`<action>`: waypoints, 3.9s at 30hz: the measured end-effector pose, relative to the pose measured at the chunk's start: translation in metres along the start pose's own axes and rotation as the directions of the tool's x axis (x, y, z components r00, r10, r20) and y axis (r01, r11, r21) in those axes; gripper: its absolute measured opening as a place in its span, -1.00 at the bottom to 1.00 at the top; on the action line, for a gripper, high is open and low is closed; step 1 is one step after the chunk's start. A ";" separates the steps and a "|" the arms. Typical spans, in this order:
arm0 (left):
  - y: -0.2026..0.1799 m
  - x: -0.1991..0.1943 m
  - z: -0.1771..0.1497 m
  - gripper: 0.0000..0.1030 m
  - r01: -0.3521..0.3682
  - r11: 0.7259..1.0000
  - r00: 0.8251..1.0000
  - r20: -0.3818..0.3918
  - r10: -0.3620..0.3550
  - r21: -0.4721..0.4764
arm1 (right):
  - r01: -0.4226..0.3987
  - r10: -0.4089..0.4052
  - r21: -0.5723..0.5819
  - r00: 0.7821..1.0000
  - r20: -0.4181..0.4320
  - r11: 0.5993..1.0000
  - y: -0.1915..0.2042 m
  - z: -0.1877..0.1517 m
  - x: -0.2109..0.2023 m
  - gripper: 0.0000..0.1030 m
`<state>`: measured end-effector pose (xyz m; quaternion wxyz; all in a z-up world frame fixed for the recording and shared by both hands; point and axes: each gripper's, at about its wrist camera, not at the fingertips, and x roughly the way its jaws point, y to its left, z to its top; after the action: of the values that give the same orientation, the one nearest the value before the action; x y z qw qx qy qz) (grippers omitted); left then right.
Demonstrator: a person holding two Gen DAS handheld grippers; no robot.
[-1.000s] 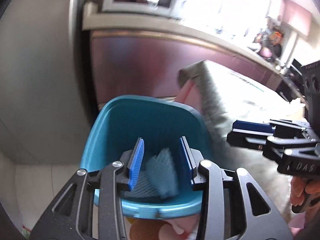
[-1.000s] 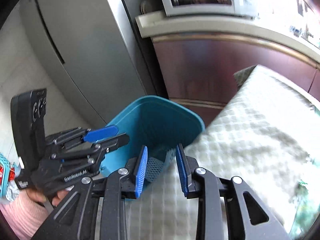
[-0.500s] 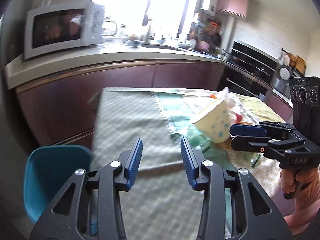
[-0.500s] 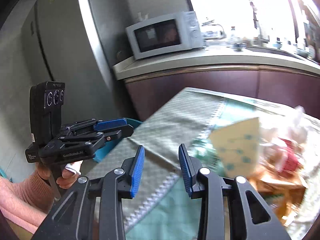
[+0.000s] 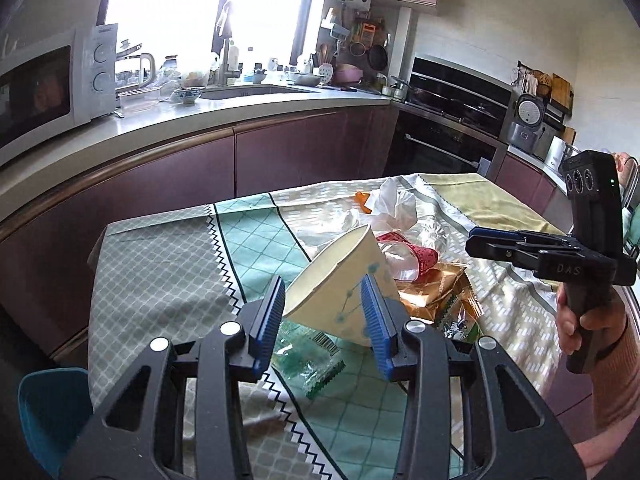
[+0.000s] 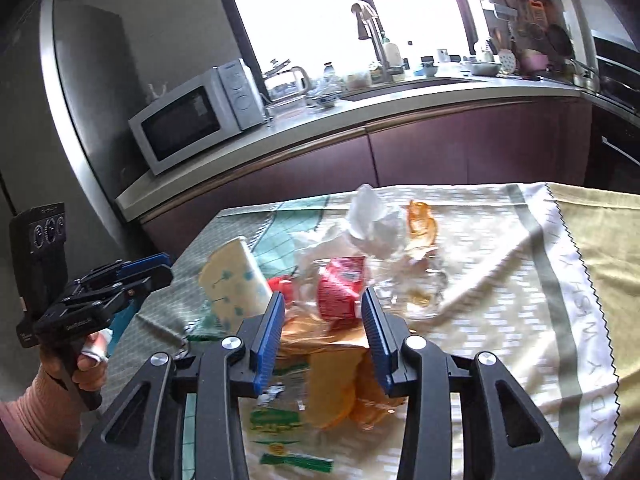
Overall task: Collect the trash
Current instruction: 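Move the left gripper back to the table toward the white dotted paper cup, then grasp the white dotted paper cup with the left gripper while the right gripper grasps the plastic bottle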
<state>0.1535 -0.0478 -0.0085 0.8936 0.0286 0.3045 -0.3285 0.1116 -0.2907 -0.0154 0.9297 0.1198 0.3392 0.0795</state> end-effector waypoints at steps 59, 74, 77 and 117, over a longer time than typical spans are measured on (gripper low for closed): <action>-0.022 0.034 -0.010 -0.93 0.067 0.997 0.991 -0.118 -0.063 0.035 | -0.060 0.076 0.259 0.996 -0.054 0.964 -0.065 0.011 0.040 -0.22; -0.004 0.010 -0.018 -0.59 0.113 0.993 0.988 -0.101 -0.115 -0.021 | -0.047 0.061 0.269 0.997 -0.044 0.962 -0.067 0.012 0.034 -0.23; -0.003 0.017 -0.020 -0.44 0.113 0.993 0.986 -0.124 -0.116 -0.027 | -0.051 0.067 0.277 0.997 -0.049 0.959 -0.069 0.010 0.036 -0.23; 0.015 -0.040 -0.015 -0.94 0.124 0.987 0.992 -0.022 -0.127 -0.107 | -0.117 0.121 0.269 0.993 0.000 0.956 -0.050 0.028 0.016 -0.26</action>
<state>0.1309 -0.0091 -0.0001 0.8671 -0.0331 0.3353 -0.3670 0.1451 -0.3398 -0.0186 0.8956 0.2644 0.3466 0.0893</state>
